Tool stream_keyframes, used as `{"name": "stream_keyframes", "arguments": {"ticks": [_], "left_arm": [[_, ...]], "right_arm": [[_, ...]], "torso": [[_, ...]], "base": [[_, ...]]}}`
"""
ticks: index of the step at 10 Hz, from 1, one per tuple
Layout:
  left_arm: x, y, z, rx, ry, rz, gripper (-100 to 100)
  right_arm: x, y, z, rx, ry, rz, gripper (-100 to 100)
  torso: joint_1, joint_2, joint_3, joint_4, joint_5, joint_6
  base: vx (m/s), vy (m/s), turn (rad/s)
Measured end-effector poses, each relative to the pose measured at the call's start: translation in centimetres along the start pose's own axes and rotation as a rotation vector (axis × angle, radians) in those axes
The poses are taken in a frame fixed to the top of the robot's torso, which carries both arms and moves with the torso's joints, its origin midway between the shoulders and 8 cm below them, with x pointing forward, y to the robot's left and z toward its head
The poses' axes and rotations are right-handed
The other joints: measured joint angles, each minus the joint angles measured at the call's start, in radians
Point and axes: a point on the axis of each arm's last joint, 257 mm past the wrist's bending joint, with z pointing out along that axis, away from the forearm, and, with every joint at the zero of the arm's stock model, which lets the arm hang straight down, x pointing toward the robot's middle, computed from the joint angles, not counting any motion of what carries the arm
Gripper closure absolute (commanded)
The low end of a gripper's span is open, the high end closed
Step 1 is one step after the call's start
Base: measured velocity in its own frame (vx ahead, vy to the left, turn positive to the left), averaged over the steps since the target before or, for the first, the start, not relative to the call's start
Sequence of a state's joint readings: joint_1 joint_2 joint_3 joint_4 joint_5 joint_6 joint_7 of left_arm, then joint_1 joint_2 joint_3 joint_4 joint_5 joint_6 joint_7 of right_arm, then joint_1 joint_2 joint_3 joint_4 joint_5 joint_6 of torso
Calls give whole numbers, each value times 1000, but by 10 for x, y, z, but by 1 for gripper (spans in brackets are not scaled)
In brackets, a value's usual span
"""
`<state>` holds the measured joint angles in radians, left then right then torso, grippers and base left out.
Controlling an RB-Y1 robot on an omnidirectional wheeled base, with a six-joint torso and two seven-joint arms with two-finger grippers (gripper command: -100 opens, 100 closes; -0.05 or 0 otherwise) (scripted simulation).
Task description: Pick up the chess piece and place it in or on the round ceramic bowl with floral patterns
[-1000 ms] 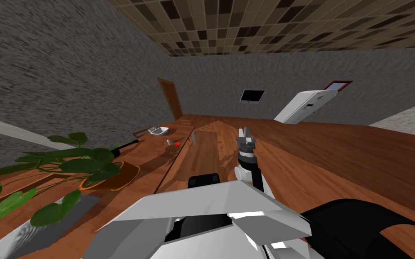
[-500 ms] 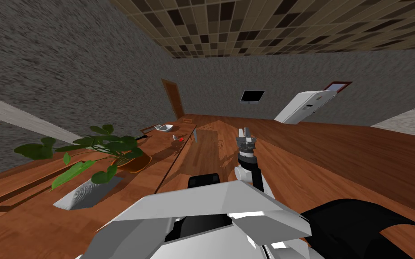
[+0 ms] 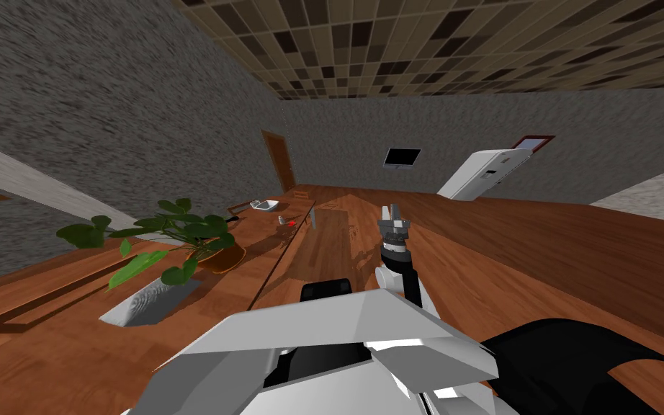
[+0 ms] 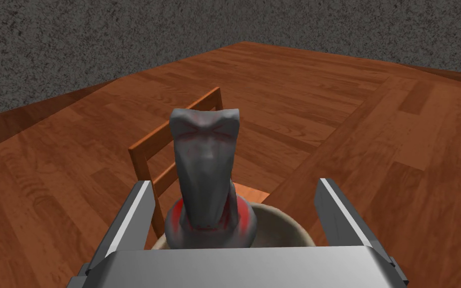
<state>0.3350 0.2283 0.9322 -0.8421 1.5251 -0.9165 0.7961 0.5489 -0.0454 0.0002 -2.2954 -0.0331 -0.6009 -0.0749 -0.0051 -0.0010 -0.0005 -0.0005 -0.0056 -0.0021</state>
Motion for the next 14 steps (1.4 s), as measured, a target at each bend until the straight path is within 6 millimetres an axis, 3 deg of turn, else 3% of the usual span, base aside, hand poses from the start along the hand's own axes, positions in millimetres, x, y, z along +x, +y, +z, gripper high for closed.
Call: {"name": "stream_keyframes", "arguments": {"ticks": [1,2,3,5,10,12,13,14], "left_arm": [[0,0,0,0,0,0,0],[0,0,0,0,0,0,-100],[-5,21,-19,-46,-12,3,-100],[-8,41,-26,-84,-19,23,-100],[-21,154,-92,-303,-45,66,-100],[-26,167,-115,-346,-54,77,-100],[-25,187,-141,-395,-58,76,-100],[-24,203,-154,-428,-53,81,-100]], "right_arm": [[0,0,0,0,0,0,0],[0,0,0,0,0,0,0],[0,0,0,0,0,0,0],[0,0,0,0,0,0,0],[0,0,0,0,0,0,0],[0,0,0,0,0,0,0],[0,0,0,0,0,0,0],[0,0,0,0,0,0,0]], "torso": [[0,0,0,0,0,0],[0,0,0,0,0,0],[2,-2,-1,0,1,-1],[1,-1,-1,0,0,0],[3,-3,-2,-1,1,0],[1,-1,-1,0,0,0],[1,-2,-1,0,0,0],[2,-2,-1,0,0,0]], "base": [[0,0,0],[17,47,378],[25,42,402],[13,25,211],[31,43,408],[21,19,306],[30,30,416],[37,34,421]]}}
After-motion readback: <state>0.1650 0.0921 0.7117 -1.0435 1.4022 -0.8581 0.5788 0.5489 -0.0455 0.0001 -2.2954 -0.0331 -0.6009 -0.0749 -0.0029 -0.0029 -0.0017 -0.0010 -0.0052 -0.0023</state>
